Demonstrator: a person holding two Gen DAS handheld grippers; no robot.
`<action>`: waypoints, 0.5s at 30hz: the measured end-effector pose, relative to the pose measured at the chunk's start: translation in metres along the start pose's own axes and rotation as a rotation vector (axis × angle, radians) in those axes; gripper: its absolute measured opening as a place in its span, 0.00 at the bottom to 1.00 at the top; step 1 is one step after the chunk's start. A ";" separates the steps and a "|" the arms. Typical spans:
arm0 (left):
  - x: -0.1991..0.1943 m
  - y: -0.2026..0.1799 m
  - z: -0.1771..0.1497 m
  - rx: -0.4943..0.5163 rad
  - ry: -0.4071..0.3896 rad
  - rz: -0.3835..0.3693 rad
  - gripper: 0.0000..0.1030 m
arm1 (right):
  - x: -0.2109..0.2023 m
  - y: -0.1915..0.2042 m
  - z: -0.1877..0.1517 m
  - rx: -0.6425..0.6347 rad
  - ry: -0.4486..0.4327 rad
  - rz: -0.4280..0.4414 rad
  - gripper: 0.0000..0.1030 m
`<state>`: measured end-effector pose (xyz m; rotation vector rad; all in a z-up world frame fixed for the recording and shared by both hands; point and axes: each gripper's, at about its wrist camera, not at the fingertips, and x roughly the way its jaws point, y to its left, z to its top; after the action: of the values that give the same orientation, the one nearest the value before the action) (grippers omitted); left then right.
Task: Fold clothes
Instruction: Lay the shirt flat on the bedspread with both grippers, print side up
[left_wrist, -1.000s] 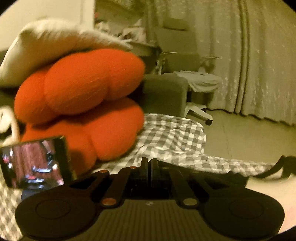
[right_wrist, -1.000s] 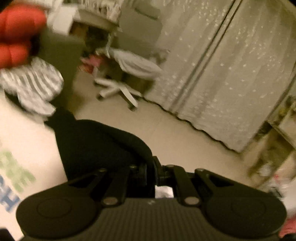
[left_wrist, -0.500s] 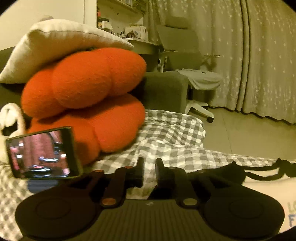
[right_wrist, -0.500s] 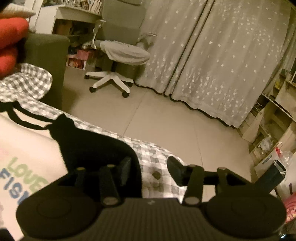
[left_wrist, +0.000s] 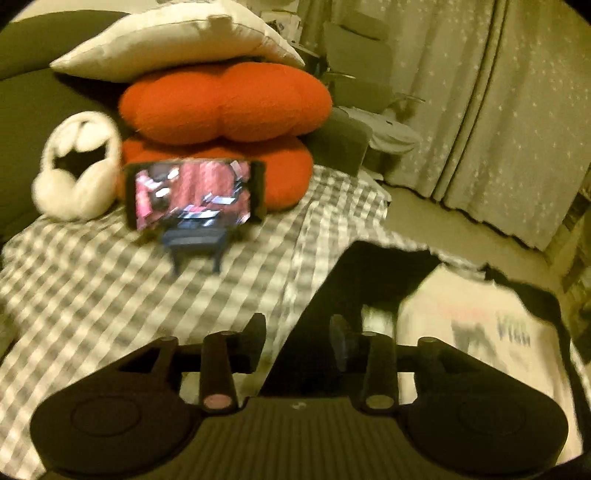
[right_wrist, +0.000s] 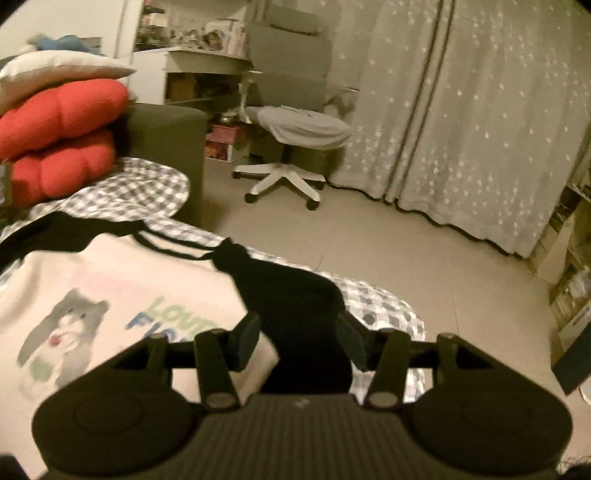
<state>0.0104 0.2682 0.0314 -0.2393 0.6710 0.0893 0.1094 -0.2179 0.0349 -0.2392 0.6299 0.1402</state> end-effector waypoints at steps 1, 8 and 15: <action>-0.009 0.003 -0.009 0.009 0.000 0.001 0.38 | -0.008 0.002 -0.002 -0.003 -0.002 0.010 0.47; -0.045 0.037 -0.073 -0.015 0.025 -0.006 0.50 | -0.048 0.000 -0.039 0.074 0.019 0.049 0.51; -0.040 0.032 -0.118 -0.022 0.043 -0.017 0.60 | -0.051 0.002 -0.075 0.077 0.089 0.014 0.51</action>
<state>-0.0970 0.2695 -0.0386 -0.2689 0.7107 0.0755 0.0252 -0.2385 0.0063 -0.1676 0.7242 0.1192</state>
